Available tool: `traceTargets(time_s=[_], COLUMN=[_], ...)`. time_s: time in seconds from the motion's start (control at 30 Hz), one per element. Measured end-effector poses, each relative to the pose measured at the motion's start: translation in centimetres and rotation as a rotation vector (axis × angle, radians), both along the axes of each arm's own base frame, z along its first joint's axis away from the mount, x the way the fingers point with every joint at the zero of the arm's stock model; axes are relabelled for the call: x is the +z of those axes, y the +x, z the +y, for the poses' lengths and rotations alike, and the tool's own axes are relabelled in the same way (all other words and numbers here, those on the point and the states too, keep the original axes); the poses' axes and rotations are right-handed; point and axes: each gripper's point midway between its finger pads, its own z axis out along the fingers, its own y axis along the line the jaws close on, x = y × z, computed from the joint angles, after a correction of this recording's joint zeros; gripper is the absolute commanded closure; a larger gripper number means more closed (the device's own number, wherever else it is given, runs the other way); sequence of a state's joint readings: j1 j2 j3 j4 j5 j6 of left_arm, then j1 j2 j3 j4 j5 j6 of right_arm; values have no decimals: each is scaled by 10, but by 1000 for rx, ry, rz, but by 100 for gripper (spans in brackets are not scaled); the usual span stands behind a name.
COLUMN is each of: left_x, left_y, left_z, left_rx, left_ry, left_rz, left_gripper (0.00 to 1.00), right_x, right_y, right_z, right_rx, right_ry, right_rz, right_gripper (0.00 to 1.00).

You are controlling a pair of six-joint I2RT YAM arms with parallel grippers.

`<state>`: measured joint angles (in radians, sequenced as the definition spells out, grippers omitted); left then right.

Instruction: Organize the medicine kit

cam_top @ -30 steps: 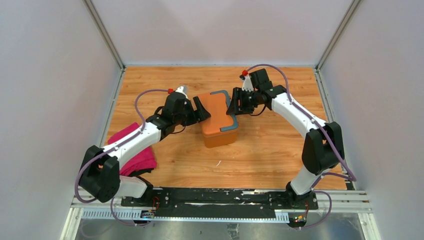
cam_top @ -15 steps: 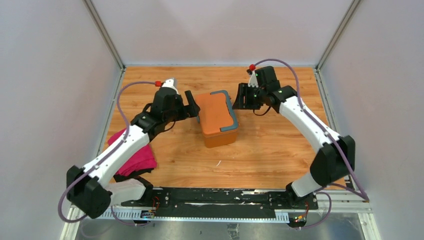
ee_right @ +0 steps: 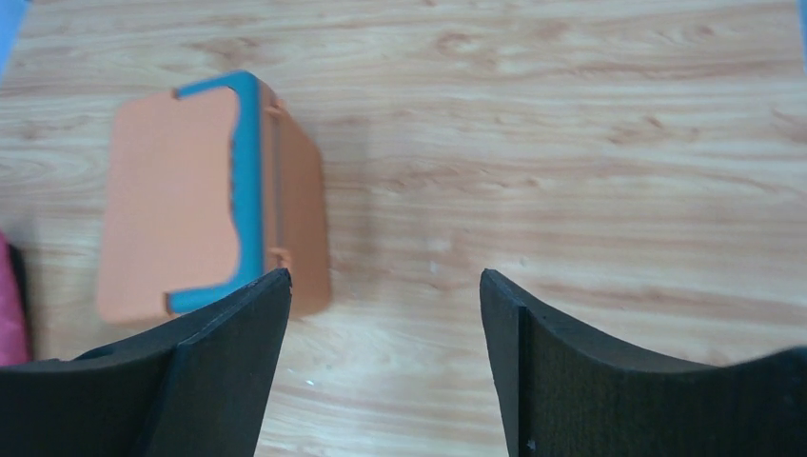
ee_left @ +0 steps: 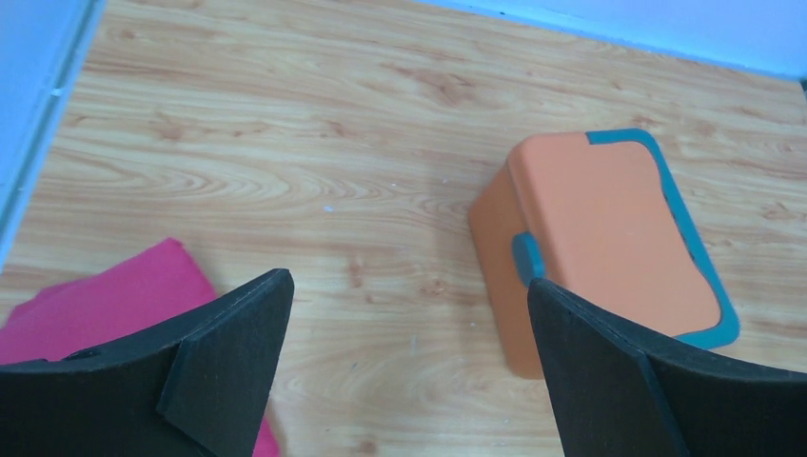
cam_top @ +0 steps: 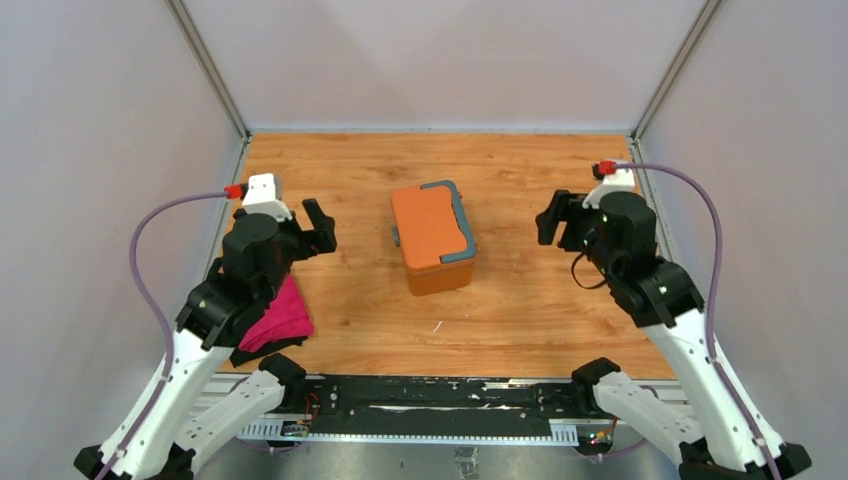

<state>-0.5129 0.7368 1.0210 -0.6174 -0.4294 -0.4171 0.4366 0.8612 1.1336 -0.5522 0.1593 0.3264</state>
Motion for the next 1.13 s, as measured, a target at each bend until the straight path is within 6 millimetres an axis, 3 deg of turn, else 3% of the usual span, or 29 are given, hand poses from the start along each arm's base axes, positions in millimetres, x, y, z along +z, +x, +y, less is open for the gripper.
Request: traceTargets(time_s=[0.13,0.23,0.5,0.7,1.13], left_x=[-3,-12,-36,-30,-34], left_y=[-19,-29,-48,-56,-59], left_z=[18,29,53,64,69], left_rx=[26,48,105,143,166], left_ry=[23,45,110,98,105], left_rz=[-22,-17,18,-15,-14], left_gripper=[0,0,0,0,0], right_x=[-19,-25,-42,-55,-63], right_y=[-28,-49,-88,-96,-98], right_z=[-29,-46,-79,-86,-91], right_rx=[-68,-106,-176,-196,-214], right_ry=[-43,-59,-70,-76,-89], right_rz=[4,-7,-46,-50,-49], right_gripper=[14,2,1,1,1])
